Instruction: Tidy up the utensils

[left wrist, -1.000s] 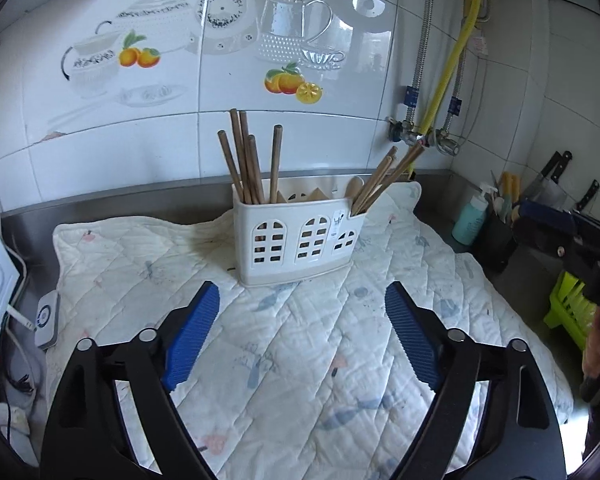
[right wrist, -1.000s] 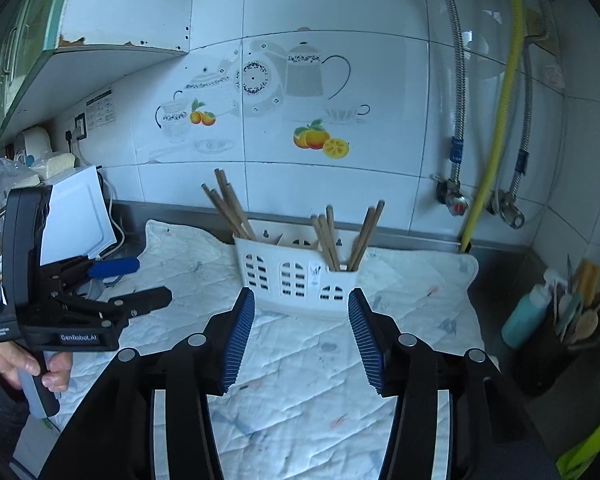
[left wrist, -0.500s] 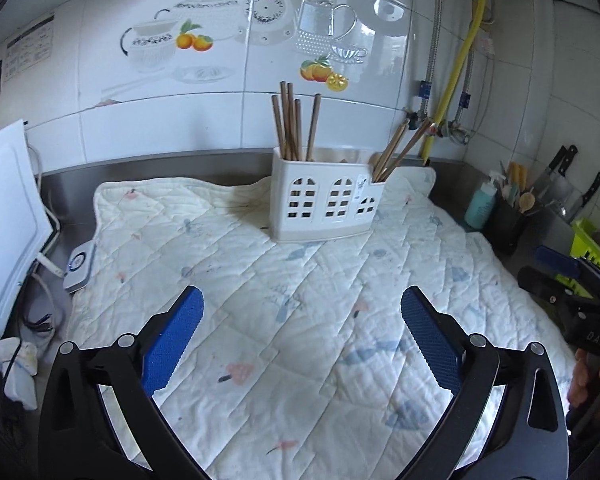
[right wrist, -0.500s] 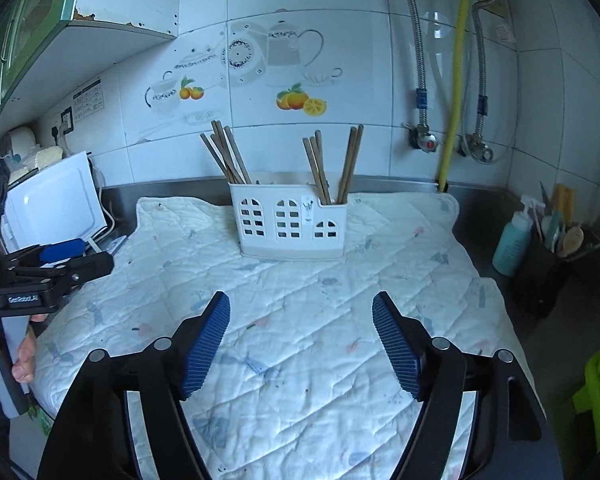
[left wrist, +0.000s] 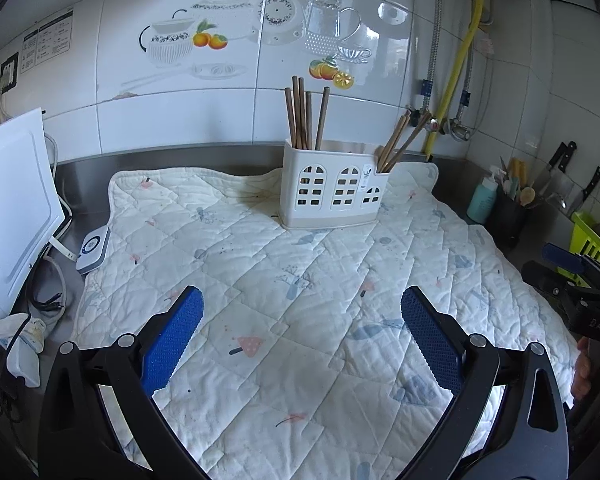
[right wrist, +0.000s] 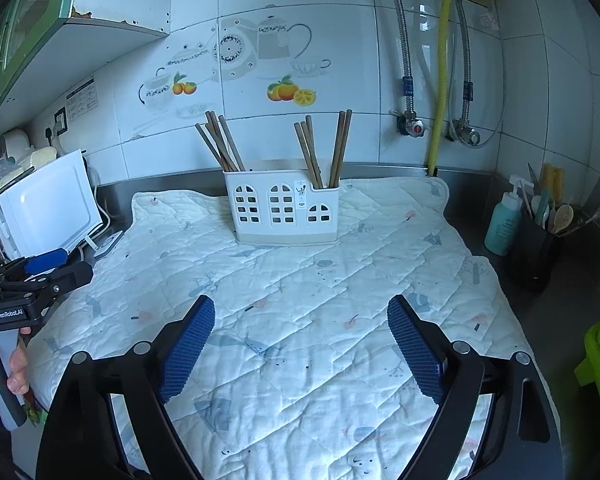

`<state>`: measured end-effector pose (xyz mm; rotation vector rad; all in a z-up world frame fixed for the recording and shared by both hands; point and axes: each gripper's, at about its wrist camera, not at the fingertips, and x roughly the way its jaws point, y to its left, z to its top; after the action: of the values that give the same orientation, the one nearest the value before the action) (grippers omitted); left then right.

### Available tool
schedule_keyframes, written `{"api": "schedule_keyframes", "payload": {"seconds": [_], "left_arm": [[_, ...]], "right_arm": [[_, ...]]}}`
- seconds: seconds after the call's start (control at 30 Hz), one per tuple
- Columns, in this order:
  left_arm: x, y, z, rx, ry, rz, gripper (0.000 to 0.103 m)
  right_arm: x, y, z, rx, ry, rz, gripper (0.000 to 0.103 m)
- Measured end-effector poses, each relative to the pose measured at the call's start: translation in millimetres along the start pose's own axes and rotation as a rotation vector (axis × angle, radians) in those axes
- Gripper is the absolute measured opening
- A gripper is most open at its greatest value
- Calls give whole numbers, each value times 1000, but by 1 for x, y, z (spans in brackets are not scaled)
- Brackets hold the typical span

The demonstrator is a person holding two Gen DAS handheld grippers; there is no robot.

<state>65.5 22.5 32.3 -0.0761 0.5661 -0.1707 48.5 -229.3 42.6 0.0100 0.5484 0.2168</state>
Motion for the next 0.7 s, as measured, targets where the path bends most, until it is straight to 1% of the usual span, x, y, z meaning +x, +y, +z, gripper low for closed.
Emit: {"api": "schedule_keyframes", "payload": {"seconds": [0.13, 0.3, 0.4, 0.7], "left_arm": [[-3, -3, -2, 26, -20, 23, 98], [-2, 1, -4, 7, -19, 23, 98], [0, 2, -6, 11, -16, 49, 98], [3, 5, -11, 17, -26, 93, 98]], "right_arm": [[1, 1, -1, -5, 1, -6, 87], [5, 1, -4, -6, 13, -6, 87], [8, 2, -4, -12, 20, -8, 87], [15, 4, -7, -19, 37, -11, 88]]}}
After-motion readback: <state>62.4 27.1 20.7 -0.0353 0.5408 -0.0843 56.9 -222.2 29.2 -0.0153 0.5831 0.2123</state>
